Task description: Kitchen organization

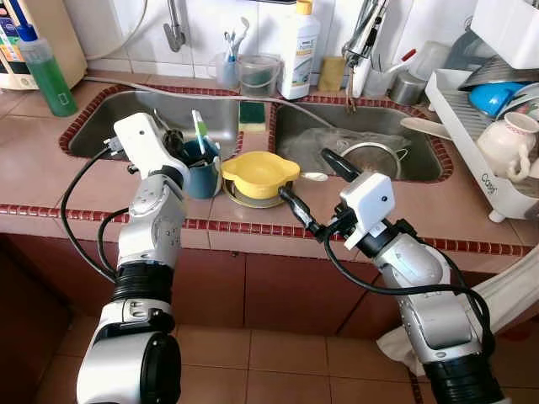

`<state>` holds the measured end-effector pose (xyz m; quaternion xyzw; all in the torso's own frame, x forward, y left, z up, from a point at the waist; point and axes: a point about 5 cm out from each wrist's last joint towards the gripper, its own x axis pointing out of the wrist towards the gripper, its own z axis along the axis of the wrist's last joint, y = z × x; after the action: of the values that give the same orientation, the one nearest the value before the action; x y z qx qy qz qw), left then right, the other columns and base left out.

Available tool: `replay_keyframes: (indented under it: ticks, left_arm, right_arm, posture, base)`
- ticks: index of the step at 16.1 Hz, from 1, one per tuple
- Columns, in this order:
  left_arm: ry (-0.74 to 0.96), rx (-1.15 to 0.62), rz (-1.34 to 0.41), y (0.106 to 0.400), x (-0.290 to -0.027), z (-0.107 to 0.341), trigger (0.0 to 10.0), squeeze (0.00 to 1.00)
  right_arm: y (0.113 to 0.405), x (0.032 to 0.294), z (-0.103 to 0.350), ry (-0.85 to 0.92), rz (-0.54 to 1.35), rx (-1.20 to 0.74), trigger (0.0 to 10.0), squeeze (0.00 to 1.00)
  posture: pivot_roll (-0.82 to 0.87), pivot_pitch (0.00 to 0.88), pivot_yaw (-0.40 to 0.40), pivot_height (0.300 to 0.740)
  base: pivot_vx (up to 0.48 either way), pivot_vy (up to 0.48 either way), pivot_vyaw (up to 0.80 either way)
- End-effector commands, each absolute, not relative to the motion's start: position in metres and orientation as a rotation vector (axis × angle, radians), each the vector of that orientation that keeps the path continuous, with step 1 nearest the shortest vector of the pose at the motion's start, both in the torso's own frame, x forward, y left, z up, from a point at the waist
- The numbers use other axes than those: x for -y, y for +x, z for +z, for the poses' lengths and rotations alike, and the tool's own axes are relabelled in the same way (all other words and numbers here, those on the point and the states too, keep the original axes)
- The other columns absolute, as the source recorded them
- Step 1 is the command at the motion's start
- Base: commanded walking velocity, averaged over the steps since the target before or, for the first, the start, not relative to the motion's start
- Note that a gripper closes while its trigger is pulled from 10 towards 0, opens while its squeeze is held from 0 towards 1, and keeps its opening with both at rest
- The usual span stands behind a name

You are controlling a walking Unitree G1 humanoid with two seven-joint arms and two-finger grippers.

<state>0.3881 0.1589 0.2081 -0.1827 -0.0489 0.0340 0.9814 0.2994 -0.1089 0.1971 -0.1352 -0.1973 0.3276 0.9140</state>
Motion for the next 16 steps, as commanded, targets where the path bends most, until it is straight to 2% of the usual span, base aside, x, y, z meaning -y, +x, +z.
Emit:
replay_keyframes:
  ticks: [1, 8, 16]
  left_arm:
    - [-0.303, 0.127, 0.024, 0.389, -0.153, 0.219, 10.0, 0.00]
    - [-0.148, 0.226, -0.172, 0.384, -0.136, 0.254, 10.0, 0.00]
    - [-0.121, 0.225, -0.198, 0.381, -0.139, 0.259, 10.0, 0.00]
  right_arm:
    - [0.297, 0.108, 0.202, -0.291, 0.676, 0.428, 10.0, 0.00]
    - [0.297, 0.108, 0.202, -0.290, 0.676, 0.428, 10.0, 0.00]
    - [0.297, 0.105, 0.201, -0.282, 0.683, 0.431, 10.0, 0.00]
  posture:
    - [-0.06, 0.092, -0.009, 0.740]
    - [-0.06, 0.090, -0.005, 0.740]
    - [-0.05, 0.088, -0.005, 0.740]
  base:
    - [0.000, 0.000, 0.00]
    - [0.000, 0.000, 0.00]
    - [0.000, 0.000, 0.00]
